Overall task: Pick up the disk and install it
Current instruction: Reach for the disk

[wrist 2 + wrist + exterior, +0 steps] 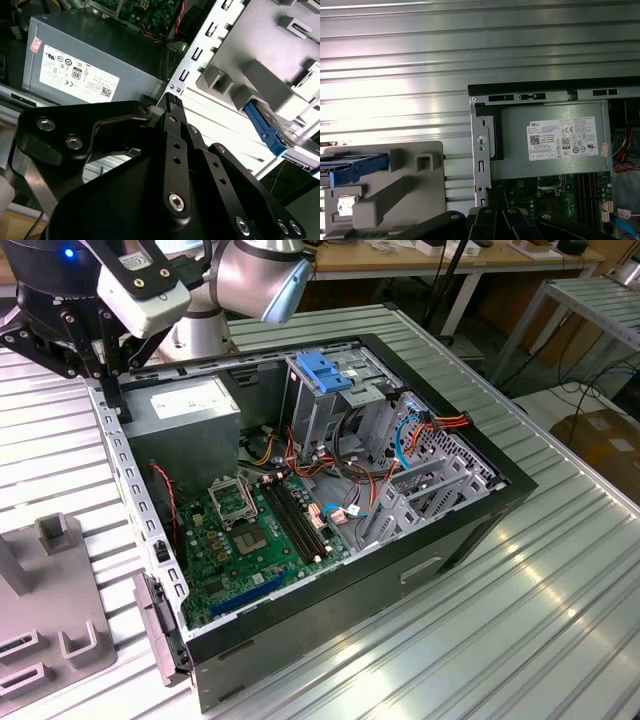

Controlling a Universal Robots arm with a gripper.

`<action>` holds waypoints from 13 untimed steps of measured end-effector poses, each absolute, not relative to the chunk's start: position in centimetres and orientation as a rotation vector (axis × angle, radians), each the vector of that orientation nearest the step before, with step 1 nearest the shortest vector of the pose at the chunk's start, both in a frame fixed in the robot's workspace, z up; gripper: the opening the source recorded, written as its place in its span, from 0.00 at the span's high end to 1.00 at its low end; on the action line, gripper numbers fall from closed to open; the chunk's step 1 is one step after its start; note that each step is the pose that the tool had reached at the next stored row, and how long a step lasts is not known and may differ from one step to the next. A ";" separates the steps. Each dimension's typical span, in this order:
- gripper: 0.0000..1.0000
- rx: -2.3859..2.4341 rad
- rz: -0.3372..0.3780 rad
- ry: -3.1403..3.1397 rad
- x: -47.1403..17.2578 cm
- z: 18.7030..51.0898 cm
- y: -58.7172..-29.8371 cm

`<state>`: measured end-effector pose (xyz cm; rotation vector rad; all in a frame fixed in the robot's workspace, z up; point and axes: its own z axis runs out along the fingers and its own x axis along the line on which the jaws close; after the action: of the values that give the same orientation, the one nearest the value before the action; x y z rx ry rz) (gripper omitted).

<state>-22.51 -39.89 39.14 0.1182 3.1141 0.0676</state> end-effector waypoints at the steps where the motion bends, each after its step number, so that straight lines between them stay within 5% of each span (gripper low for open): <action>1: 0.90 0.118 0.068 3.114 -22.6 39.1 -39.9; 13: 0.90 0.118 0.068 3.115 -24.4 39.1 -39.9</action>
<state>-24.40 -39.89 39.09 0.1182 3.1148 0.0675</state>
